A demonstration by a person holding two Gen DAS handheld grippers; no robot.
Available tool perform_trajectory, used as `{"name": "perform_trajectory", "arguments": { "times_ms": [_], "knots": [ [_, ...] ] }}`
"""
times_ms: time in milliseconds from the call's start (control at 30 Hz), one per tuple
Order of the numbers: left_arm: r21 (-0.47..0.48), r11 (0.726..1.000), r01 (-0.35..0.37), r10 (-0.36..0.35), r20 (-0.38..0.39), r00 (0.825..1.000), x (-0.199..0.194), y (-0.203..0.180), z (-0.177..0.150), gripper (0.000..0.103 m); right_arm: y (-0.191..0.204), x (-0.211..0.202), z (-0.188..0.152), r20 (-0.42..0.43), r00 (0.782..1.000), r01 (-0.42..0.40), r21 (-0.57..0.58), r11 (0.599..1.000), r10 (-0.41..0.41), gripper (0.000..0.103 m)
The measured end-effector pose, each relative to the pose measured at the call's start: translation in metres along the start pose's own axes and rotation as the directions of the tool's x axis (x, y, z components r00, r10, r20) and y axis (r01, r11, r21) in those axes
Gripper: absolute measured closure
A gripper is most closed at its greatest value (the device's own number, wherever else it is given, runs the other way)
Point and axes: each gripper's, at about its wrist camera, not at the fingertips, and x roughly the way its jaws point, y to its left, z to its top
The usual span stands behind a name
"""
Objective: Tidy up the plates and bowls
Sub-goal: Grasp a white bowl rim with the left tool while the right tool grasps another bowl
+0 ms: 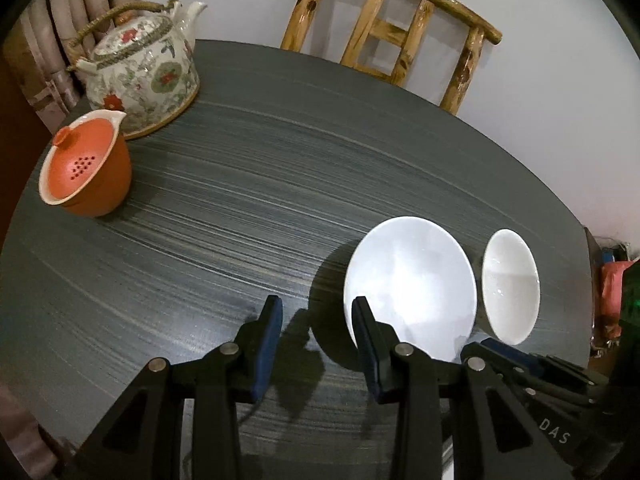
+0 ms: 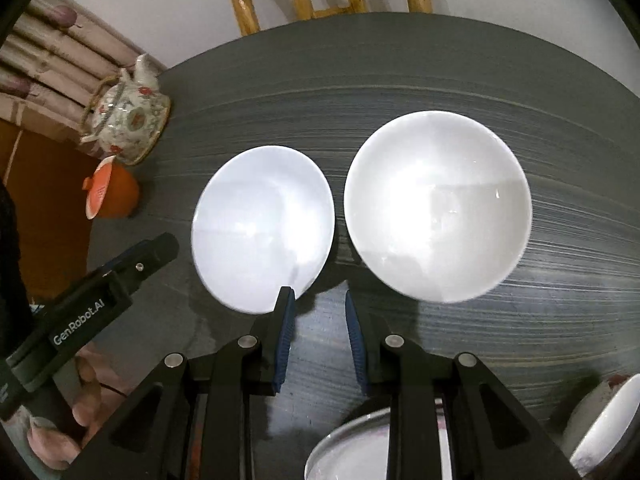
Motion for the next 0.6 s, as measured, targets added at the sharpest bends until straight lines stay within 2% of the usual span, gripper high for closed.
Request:
{"name": "perform_trajectory", "arguments": {
  "times_ms": [200, 400, 600],
  "knots": [
    [0.000, 1.000, 0.028, -0.028, -0.014, 1.000, 0.017, 0.005, 0.006, 0.066, -0.002, 0.017, 0.008, -0.014, 1.000, -0.011, 0.028, 1.000, 0.011, 0.076],
    [0.023, 0.999, 0.026, -0.025, -0.034, 0.999, 0.033, 0.001, 0.011, 0.066, -0.001, 0.033, 0.018, -0.023, 1.000, -0.012, 0.033, 0.999, 0.012, 0.076],
    [0.036, 0.999, 0.024, -0.022, -0.057, 0.998, 0.050, -0.004, 0.010, 0.066, -0.003, 0.039, 0.023, -0.022, 1.000, -0.009, 0.019, 1.000, 0.010, 0.089]
  ]
}}
